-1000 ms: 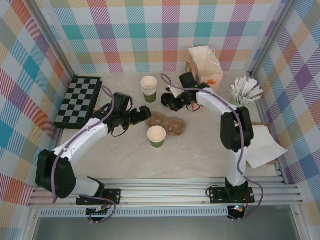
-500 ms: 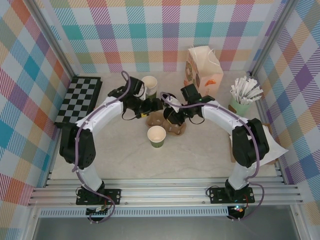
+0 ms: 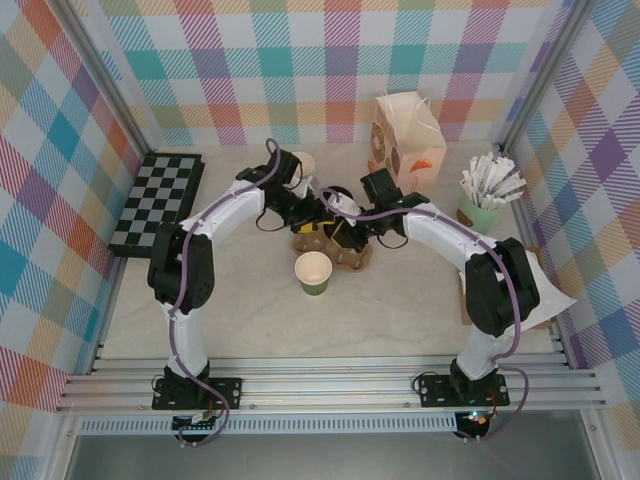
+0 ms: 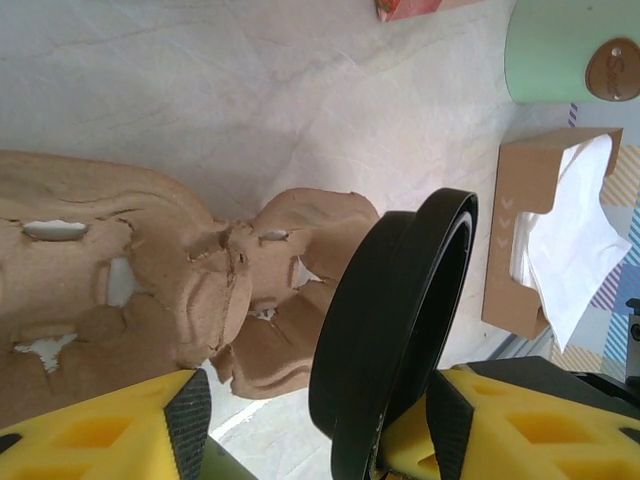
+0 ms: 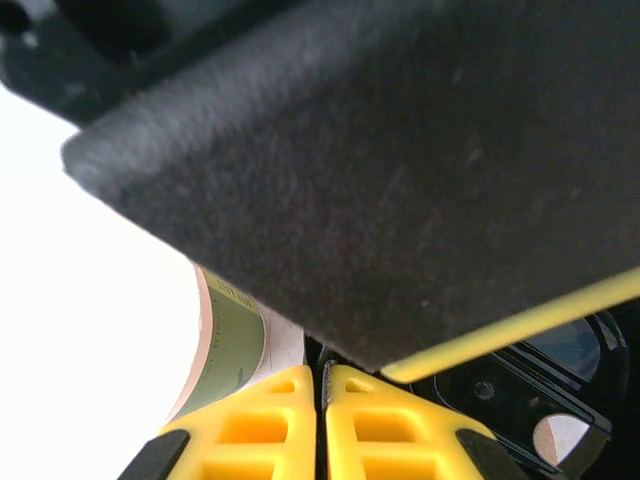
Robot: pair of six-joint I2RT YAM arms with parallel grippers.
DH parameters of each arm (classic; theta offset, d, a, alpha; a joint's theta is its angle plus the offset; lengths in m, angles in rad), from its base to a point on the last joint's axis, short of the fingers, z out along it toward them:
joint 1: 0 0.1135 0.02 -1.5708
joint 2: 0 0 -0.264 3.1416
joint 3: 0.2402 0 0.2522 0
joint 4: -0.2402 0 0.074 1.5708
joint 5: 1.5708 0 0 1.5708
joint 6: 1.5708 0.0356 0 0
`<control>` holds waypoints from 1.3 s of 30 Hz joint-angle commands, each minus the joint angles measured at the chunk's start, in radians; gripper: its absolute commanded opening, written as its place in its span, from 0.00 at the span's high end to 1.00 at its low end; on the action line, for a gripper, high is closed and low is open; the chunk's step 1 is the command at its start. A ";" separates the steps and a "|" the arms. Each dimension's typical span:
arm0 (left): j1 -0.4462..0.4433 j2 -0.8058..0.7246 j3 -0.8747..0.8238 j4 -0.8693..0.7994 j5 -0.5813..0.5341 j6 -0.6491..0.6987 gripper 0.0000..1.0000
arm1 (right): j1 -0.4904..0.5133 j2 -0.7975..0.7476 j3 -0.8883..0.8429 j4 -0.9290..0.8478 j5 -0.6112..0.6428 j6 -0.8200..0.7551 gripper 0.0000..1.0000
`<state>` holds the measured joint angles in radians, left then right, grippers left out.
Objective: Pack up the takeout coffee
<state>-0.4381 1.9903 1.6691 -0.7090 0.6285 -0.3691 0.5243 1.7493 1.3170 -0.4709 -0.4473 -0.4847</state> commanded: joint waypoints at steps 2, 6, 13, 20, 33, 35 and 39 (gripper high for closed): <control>-0.014 0.020 0.045 -0.041 0.053 0.033 0.46 | 0.009 -0.005 0.012 -0.006 -0.033 -0.025 0.90; -0.016 0.028 0.049 -0.048 0.057 0.038 0.57 | 0.010 0.010 0.027 -0.018 -0.029 -0.027 0.90; -0.018 0.031 0.052 -0.047 0.048 0.041 0.74 | 0.011 0.018 0.039 -0.034 -0.033 -0.020 0.90; -0.020 0.032 0.053 -0.056 0.034 0.049 0.83 | 0.011 0.016 0.051 -0.051 -0.037 -0.011 0.90; -0.025 -0.012 0.043 -0.038 -0.067 0.029 1.00 | 0.001 -0.097 0.150 -0.006 0.060 0.338 0.36; -0.025 -0.042 0.027 0.001 -0.098 -0.015 1.00 | -0.007 -0.169 0.103 0.057 0.229 0.551 0.06; -0.027 -0.165 -0.124 0.266 -0.167 -0.300 1.00 | -0.062 -0.326 -0.090 0.204 0.259 0.927 0.00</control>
<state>-0.4541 1.9503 1.6150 -0.6250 0.5205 -0.4610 0.4973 1.5112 1.3205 -0.3859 -0.2626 0.0837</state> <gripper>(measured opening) 0.109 0.995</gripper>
